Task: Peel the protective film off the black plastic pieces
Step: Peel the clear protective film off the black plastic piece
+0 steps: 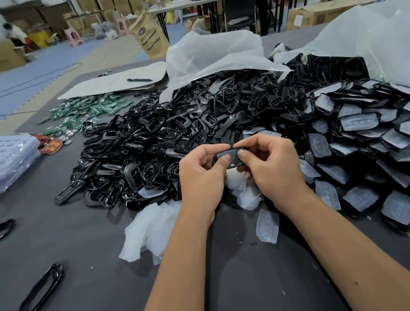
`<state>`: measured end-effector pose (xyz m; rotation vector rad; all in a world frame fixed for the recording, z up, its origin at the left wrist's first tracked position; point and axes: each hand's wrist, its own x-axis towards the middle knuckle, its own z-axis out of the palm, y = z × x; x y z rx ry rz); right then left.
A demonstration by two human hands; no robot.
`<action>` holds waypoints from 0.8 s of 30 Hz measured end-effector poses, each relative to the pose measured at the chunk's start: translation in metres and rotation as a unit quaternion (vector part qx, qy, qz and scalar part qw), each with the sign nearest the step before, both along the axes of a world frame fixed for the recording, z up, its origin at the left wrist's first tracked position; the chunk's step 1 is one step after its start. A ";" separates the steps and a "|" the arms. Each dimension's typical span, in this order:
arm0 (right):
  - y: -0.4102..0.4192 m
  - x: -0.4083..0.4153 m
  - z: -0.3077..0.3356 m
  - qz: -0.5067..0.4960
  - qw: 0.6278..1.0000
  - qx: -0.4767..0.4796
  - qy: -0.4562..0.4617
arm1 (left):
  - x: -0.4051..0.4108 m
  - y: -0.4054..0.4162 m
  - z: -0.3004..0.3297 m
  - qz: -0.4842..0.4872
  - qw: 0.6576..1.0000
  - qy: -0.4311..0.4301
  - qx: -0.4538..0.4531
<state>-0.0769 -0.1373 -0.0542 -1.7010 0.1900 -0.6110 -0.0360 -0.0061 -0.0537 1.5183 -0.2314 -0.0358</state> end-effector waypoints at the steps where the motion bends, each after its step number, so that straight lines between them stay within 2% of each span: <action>1: 0.000 0.000 0.000 0.000 1.000 -0.001 -0.002 | 0.000 0.000 0.000 0.000 1.000 -0.002 0.000; 12: -0.001 0.001 -0.002 -0.001 1.000 -0.005 -0.007 | 0.000 -0.003 0.000 0.013 1.000 -0.004 0.004; 18: 0.000 0.001 0.000 0.029 0.999 0.023 -0.003 | 0.000 -0.002 0.001 0.018 1.000 -0.005 -0.014; 24: -0.001 0.001 -0.001 0.005 1.000 -0.014 -0.003 | 0.000 -0.001 0.000 -0.003 0.999 0.018 -0.029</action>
